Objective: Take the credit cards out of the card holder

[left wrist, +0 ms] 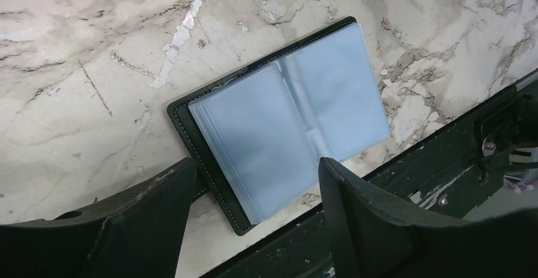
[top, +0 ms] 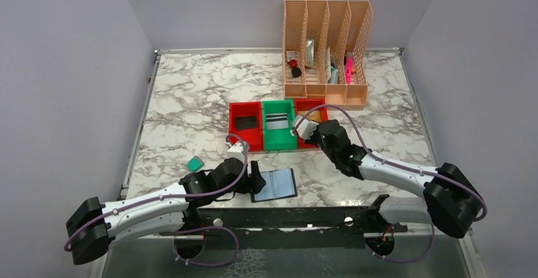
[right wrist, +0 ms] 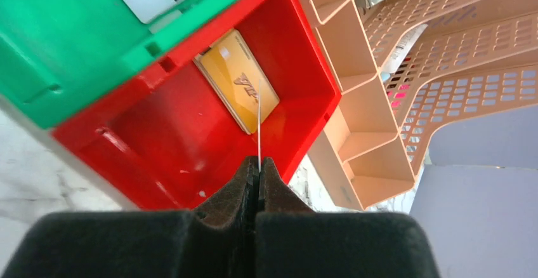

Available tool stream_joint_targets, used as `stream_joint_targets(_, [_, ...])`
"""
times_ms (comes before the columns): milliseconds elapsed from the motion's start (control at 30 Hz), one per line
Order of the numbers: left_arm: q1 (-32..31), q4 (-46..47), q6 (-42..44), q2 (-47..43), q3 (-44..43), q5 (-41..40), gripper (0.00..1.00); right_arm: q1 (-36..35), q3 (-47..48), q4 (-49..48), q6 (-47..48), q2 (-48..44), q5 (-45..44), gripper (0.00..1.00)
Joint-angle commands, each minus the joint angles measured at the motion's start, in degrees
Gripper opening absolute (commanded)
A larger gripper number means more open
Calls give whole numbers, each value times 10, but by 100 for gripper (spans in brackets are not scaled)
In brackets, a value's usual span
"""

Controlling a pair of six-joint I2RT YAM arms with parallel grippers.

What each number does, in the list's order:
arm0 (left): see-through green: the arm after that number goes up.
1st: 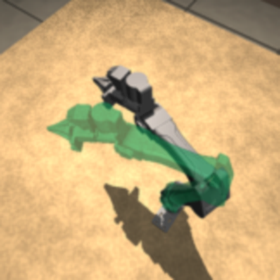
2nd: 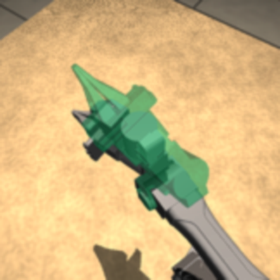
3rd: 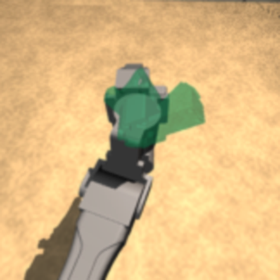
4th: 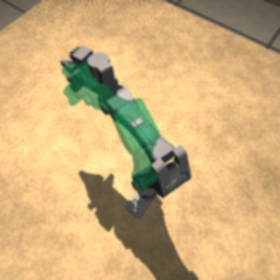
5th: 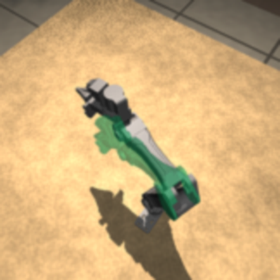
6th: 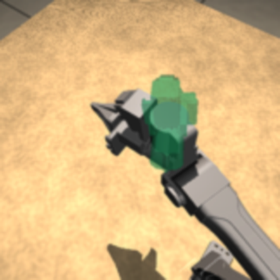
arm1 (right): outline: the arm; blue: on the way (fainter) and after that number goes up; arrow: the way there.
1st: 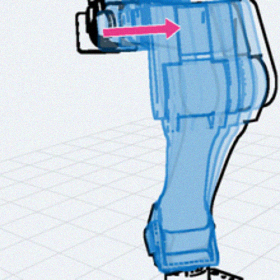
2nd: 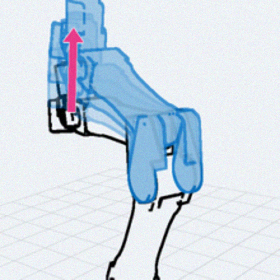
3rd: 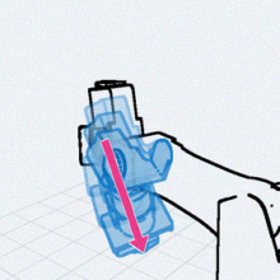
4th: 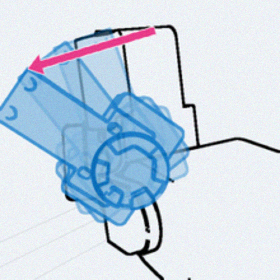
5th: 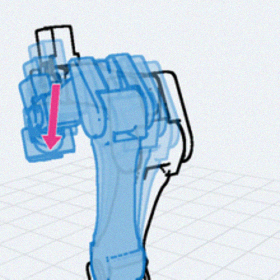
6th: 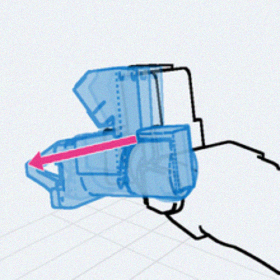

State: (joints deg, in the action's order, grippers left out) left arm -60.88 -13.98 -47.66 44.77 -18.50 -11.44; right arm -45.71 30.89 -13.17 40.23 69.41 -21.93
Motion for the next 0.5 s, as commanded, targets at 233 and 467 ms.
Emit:
stream_joint_targets(233, [-3, -19, 24, -24, -3, -23, 79, 61, 41, -47, 89, 72, 119, 1])
stream_joint_targets(467, [-3, -26, 28, -24, -6, -23, 80, 75, 63, -66, 131, 137, 90, 1])
